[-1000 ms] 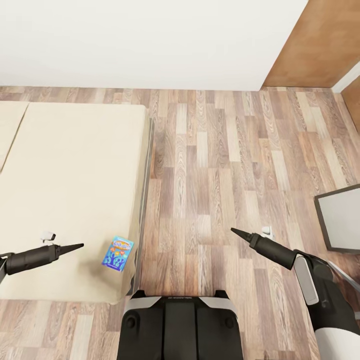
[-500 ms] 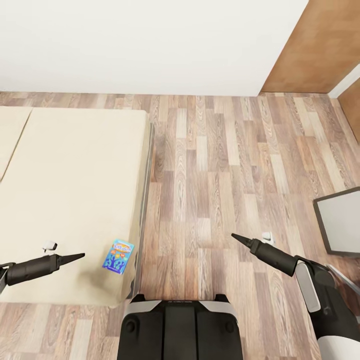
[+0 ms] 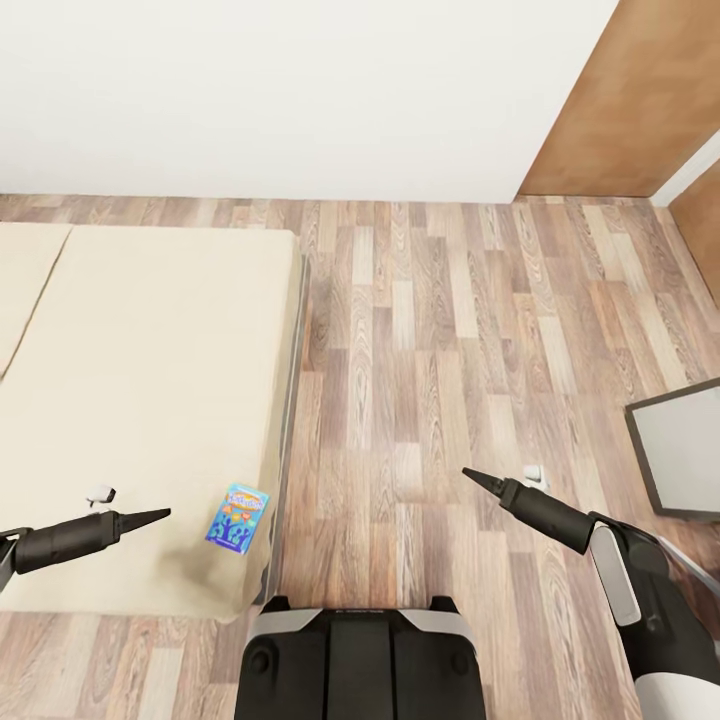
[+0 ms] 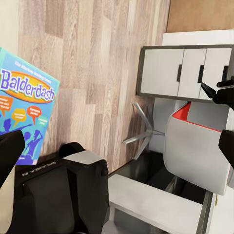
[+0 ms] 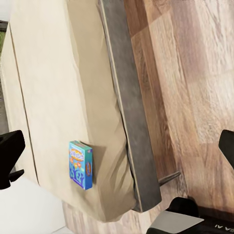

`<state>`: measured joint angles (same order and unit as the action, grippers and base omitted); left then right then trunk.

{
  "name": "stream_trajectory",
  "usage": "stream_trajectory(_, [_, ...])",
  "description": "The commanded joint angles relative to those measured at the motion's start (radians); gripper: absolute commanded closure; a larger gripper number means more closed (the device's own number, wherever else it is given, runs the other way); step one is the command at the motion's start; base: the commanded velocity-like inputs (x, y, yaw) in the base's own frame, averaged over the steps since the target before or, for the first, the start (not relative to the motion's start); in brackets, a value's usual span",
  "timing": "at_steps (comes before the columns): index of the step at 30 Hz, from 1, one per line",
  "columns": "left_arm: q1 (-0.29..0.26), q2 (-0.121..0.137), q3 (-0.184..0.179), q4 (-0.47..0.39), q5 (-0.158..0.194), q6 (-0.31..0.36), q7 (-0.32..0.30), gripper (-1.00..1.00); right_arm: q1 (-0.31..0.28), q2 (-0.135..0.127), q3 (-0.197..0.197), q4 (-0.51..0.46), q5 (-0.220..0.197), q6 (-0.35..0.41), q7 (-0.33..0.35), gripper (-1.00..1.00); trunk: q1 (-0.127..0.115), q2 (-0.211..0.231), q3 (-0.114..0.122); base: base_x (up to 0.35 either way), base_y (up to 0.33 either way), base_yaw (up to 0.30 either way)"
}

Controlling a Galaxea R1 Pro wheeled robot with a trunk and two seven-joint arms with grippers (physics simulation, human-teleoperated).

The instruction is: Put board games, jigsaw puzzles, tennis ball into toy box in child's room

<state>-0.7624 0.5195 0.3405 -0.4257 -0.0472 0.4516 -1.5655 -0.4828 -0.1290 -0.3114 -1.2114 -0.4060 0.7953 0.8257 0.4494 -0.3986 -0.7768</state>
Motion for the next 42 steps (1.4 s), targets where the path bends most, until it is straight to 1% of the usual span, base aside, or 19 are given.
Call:
stream_trajectory(1, [0.000,0.000,0.003,0.000,-0.005,0.011,-0.005,-1.00,0.000,0.000,-0.001,0.000,-0.002,0.005,0.002,-1.00,0.001,-0.001,0.001,0.000,0.000,0.000])
stream_trajectory(13, [0.000,0.000,0.005,-0.003,-0.007,0.013,-0.005,-1.00,0.018,0.000,-0.003,-0.027,-0.006,0.007,0.003,-1.00,0.001,-0.001,0.021,0.000,0.000,0.000])
stream_trajectory(42, [0.000,0.001,0.008,-0.007,-0.006,0.010,-0.005,-1.00,0.025,0.000,-0.003,-0.040,-0.003,0.005,0.001,-1.00,0.001,-0.001,0.069,0.000,0.000,0.000])
